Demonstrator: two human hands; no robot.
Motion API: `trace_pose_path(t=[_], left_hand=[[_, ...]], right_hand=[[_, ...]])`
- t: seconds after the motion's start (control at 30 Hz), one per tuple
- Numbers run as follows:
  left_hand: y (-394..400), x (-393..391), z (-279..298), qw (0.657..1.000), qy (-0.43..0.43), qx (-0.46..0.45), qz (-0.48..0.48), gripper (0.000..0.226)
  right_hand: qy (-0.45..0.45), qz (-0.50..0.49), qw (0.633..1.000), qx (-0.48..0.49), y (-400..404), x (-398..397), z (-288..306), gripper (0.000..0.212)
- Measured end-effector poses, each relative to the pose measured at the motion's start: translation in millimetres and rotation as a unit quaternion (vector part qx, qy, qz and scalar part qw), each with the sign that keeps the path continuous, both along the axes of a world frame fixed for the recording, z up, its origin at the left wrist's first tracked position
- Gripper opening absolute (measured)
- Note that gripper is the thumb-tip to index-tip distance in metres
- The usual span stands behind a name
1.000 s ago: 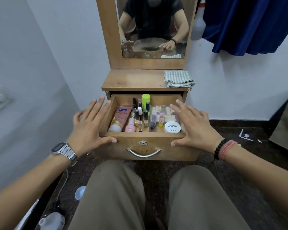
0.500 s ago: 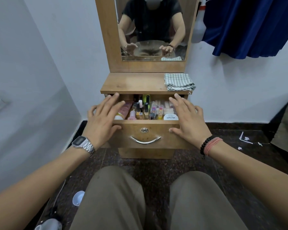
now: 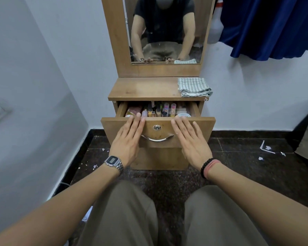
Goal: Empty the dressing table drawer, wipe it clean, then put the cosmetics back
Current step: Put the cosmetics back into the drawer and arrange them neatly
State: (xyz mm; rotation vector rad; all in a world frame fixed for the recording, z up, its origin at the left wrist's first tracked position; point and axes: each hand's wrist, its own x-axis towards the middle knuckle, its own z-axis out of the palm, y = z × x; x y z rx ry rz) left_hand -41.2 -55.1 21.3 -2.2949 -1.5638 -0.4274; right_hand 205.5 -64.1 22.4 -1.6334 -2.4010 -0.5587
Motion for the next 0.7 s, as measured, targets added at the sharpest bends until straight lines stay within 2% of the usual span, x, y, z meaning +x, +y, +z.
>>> trace_pose_path(t=[0.17, 0.3, 0.43, 0.57, 0.7], left_hand=[[14, 9, -7, 0.997, -0.022, -0.042, 0.06, 0.106], [26, 11, -11, 0.989, -0.062, -0.087, 0.1, 0.107], [38, 14, -12, 0.982, -0.089, -0.119, 0.117, 0.103], [51, 21, -4, 0.975, -0.121, -0.138, 0.121, 0.097], [62, 26, 3, 0.968, -0.137, -0.162, 0.133, 0.094]], right_hand=[[0.012, -0.052, 0.998, -0.013, 12, -7, -1, 0.093], [0.071, -0.095, 0.991, -0.057, 22, -13, -3, 0.094], [0.14, -0.161, 0.968, -0.132, 30, -17, -3, 0.097], [0.21, -0.181, 0.938, -0.209, 44, -19, 6, 0.1], [0.225, -0.188, 0.927, -0.232, 55, -17, 14, 0.1]])
